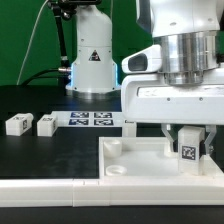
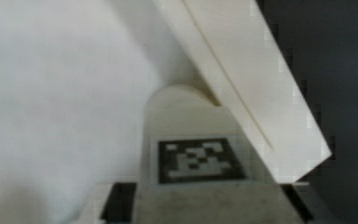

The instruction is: Assemble one leg

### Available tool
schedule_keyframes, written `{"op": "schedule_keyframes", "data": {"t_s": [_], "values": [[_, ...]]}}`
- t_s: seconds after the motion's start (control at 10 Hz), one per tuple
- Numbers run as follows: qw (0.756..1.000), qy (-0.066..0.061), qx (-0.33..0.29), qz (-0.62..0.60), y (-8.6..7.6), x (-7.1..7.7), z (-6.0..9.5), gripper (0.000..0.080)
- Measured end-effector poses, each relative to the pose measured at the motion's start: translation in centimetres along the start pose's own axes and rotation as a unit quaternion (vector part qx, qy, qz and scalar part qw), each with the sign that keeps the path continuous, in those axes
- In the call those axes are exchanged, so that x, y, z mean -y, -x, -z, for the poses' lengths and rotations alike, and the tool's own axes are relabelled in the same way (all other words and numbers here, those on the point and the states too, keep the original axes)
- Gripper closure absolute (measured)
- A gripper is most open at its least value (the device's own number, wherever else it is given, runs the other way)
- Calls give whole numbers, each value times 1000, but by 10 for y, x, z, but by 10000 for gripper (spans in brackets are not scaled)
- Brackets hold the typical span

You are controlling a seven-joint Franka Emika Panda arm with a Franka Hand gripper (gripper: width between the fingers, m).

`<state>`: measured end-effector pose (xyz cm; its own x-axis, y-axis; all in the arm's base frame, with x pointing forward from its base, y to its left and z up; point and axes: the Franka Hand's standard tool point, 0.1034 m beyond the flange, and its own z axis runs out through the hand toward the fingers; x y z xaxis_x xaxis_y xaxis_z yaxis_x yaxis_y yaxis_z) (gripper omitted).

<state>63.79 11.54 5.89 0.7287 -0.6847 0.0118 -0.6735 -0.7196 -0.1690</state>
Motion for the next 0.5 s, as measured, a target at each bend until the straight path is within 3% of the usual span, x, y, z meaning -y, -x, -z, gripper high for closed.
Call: {"op": "schedule_keyframes", "data": {"t_s": [0.3, 0.5], "values": [[990, -3, 3, -144, 0, -1, 0, 514], [967, -2, 5, -256, 2, -1, 0, 514]]}}
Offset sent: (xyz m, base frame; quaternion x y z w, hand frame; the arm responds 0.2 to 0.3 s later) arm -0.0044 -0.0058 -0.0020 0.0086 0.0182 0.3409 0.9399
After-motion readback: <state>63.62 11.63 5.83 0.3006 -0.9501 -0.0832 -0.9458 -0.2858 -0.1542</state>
